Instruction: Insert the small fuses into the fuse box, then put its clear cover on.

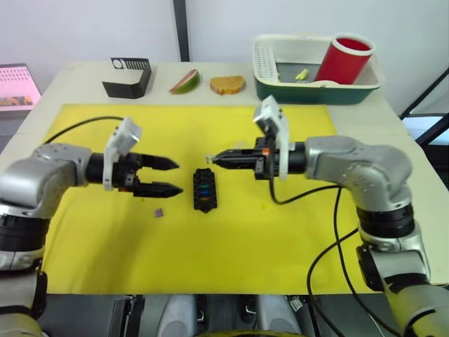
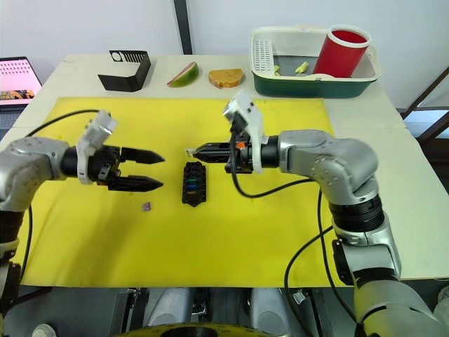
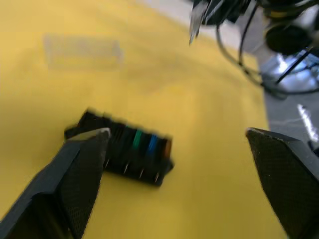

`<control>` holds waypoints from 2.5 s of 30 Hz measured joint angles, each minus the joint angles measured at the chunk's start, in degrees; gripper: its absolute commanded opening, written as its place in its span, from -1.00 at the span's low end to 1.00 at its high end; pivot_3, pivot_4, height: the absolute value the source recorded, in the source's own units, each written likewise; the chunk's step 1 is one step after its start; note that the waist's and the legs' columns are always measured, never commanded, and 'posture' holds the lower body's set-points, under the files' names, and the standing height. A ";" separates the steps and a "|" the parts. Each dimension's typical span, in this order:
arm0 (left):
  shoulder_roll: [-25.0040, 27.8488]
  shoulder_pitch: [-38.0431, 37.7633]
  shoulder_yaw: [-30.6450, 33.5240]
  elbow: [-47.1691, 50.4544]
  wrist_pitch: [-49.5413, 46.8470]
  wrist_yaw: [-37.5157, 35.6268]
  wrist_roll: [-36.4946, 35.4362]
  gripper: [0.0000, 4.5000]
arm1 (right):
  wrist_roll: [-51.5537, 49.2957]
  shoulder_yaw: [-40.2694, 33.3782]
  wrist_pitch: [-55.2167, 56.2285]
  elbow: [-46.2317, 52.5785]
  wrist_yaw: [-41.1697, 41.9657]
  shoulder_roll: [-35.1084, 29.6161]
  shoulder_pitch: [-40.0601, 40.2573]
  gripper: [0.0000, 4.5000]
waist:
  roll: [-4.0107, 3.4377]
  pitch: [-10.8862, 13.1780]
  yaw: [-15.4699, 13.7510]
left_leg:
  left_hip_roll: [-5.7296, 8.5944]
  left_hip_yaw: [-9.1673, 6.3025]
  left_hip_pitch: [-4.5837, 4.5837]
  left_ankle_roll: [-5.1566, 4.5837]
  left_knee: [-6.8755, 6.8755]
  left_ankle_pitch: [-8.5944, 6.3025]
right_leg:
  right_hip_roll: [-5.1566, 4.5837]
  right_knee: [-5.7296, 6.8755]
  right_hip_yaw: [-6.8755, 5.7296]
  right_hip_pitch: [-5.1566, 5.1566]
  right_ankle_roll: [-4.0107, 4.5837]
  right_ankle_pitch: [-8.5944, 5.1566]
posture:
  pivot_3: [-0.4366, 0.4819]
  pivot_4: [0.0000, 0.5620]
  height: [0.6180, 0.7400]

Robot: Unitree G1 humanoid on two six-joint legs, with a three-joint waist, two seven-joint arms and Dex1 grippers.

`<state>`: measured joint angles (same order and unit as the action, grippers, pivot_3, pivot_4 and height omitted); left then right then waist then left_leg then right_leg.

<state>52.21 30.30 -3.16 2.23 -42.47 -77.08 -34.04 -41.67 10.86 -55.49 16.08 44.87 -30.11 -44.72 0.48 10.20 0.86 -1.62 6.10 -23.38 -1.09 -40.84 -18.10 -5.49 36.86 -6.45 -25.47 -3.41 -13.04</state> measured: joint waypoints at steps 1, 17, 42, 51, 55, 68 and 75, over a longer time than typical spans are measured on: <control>0.07 -1.07 -0.96 -0.15 1.82 -0.13 1.60 0.98 | 1.97 1.56 2.76 -0.87 1.48 -0.08 0.01 -1.00 | 0.00 0.00 -0.01 | -0.01 0.00 0.00 0.02 0.00 0.01 | 0.01 0.00 0.00 -0.01 0.00 0.00 | -0.05 -0.47 1.00; -3.90 -3.85 -4.82 -1.25 12.12 2.08 11.19 0.98 | 19.71 9.56 29.88 -27.04 22.24 4.86 -3.01 -1.00 | 0.01 0.01 -0.09 | -0.01 0.03 -0.02 0.01 -0.03 0.01 | -0.01 0.02 -0.01 0.00 0.00 0.00 | -0.05 -0.47 1.00; -7.74 -0.93 -6.90 -4.63 14.18 3.33 14.26 0.98 | 30.12 8.78 44.07 -47.08 28.39 11.61 -7.08 -1.00 | 0.00 0.02 0.01 | -0.02 0.04 0.00 0.05 -0.07 0.04 | -0.02 0.11 -0.01 0.00 0.00 0.00 | -0.05 -0.47 1.00; -7.74 -0.93 -6.90 -4.63 14.31 3.35 14.60 0.98 | 32.29 8.81 46.04 -47.22 29.97 11.53 -7.14 -1.00 | 0.00 0.02 0.02 | -0.02 0.04 0.01 0.05 -0.07 0.04 | -0.02 0.12 -0.01 0.02 0.00 0.01 | -0.05 -0.47 1.00; -7.75 -0.93 -6.90 -4.63 14.36 3.42 14.78 0.98 | 33.58 8.90 47.48 -47.23 29.66 11.57 -7.16 -1.00 | -0.01 0.01 0.04 | -0.02 0.04 0.04 0.06 -0.08 0.04 | -0.02 0.12 -0.01 0.04 0.00 0.00 | -0.05 -0.47 1.00; -8.12 -0.89 -6.91 -5.03 14.60 3.65 14.86 0.98 | 34.84 9.25 43.29 -44.58 29.35 11.54 -7.25 -1.00 | -0.02 0.00 0.06 | -0.02 0.04 0.08 0.08 -0.09 0.05 | -0.02 0.15 0.00 0.07 0.00 0.00 | -0.05 -0.47 1.00; -8.65 -0.31 -6.92 -6.56 15.33 3.53 15.32 0.98 | 35.30 9.31 39.48 -40.13 29.19 10.96 -6.39 -1.00 | -0.02 0.00 0.04 | -0.02 0.04 0.06 0.07 -0.09 0.05 | -0.01 0.14 -0.01 0.06 0.00 0.00 | -0.05 -0.47 1.00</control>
<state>43.57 29.99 -10.08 -4.33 -27.14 -73.55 -18.72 -6.38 20.16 -16.01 -24.05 74.06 -19.15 -51.10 0.46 10.20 0.90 -1.63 6.14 -23.32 -1.02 -40.93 -18.05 -5.51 37.00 -6.46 -25.41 -3.40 -13.04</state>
